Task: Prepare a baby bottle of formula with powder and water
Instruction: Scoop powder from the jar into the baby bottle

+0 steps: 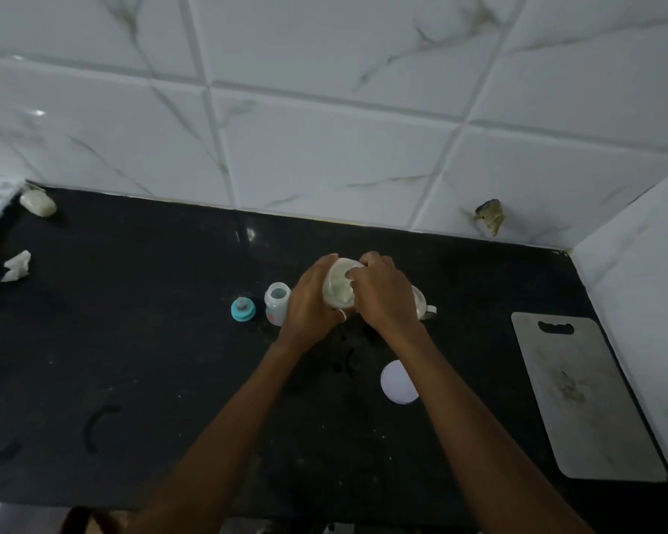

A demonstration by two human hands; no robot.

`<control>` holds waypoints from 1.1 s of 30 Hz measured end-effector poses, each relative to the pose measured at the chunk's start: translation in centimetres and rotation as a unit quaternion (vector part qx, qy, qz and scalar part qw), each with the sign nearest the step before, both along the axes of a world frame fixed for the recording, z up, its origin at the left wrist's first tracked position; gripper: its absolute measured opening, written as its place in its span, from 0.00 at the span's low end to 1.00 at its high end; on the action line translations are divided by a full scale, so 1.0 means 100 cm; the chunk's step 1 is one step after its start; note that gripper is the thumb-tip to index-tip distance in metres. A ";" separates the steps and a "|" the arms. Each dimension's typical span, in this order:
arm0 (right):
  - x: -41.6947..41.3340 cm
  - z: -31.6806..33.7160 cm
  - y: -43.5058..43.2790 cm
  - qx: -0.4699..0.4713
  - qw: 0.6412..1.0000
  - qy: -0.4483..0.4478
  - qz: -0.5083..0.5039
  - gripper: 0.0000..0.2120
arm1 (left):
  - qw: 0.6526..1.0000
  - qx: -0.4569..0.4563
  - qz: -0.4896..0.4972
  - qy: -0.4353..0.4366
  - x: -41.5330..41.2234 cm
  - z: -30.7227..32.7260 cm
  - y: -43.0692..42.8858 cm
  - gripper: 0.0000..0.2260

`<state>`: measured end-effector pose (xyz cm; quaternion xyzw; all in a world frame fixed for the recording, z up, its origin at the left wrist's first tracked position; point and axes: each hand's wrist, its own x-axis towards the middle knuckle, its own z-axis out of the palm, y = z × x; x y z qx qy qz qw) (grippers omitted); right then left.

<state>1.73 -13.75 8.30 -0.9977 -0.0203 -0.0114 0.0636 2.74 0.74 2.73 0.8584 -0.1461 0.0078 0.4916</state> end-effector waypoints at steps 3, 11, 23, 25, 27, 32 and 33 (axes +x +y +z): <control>0.004 0.005 0.003 0.001 1.000 -0.015 -0.013 0.13 | 1.000 0.007 -0.011 -0.016 0.003 0.011 0.002 0.44; 0.015 0.012 0.008 0.030 0.999 0.002 -0.043 0.12 | 1.000 0.008 -0.010 -0.022 0.005 0.026 0.007 0.43; -0.002 0.046 0.008 0.035 0.992 -0.119 0.018 0.09 | 0.998 -0.021 0.057 -0.003 0.017 0.036 0.010 0.42; -0.007 0.049 0.008 0.032 0.991 -0.129 0.022 0.09 | 0.998 -0.023 0.061 -0.009 0.018 0.040 0.010 0.42; -0.011 0.051 0.008 0.028 0.990 -0.139 0.020 0.08 | 0.998 -0.012 0.059 -0.025 0.018 0.042 0.011 0.42; -0.015 0.055 0.015 0.002 0.990 -0.138 0.010 0.07 | 0.994 0.044 0.043 -0.086 0.015 0.043 0.014 0.43; -0.015 0.055 0.016 -0.002 0.991 -0.135 0.011 0.06 | 0.993 0.047 0.041 -0.098 0.014 0.044 0.014 0.44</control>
